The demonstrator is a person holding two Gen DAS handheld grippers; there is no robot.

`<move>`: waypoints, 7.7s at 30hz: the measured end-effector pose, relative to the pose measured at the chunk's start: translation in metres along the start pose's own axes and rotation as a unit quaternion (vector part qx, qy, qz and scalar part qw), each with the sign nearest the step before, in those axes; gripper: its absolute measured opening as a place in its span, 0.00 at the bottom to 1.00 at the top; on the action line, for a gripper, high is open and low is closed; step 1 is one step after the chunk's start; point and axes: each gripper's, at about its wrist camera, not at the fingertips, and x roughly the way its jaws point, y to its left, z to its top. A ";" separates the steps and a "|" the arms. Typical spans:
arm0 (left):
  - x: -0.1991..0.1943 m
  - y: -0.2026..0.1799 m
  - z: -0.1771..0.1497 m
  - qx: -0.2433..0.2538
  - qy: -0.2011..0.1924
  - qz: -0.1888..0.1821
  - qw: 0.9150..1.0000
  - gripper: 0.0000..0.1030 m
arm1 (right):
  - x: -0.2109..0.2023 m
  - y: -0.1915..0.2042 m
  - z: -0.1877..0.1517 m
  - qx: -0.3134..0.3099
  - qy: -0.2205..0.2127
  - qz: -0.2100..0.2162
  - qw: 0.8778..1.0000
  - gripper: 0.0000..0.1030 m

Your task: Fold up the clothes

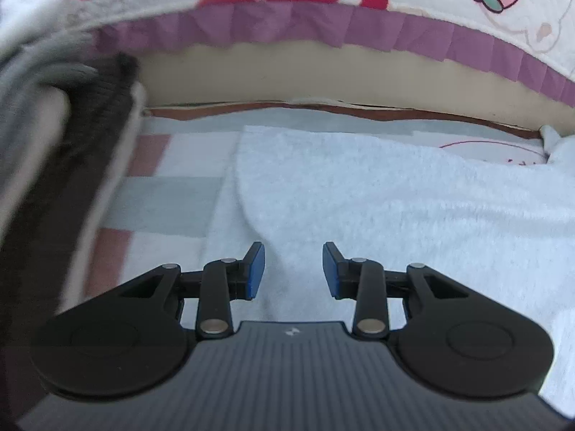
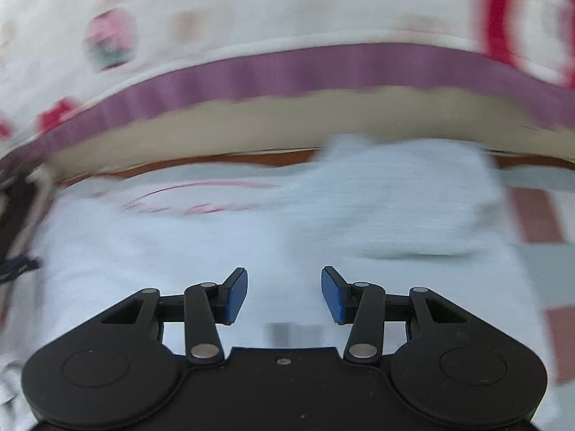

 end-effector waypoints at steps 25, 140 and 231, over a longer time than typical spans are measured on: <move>-0.097 -0.042 -0.110 0.201 0.150 -0.048 0.967 0.10 | -0.070 0.245 -0.167 -0.328 0.120 0.288 0.892 0.54; -0.205 0.152 -0.175 -0.289 0.024 -0.127 0.949 0.10 | -0.066 0.243 -0.192 -0.432 0.120 0.336 0.829 0.06; -0.044 0.041 -0.064 0.125 0.011 0.181 0.975 0.00 | -0.187 -0.097 -0.204 0.097 -0.003 -0.030 0.995 0.50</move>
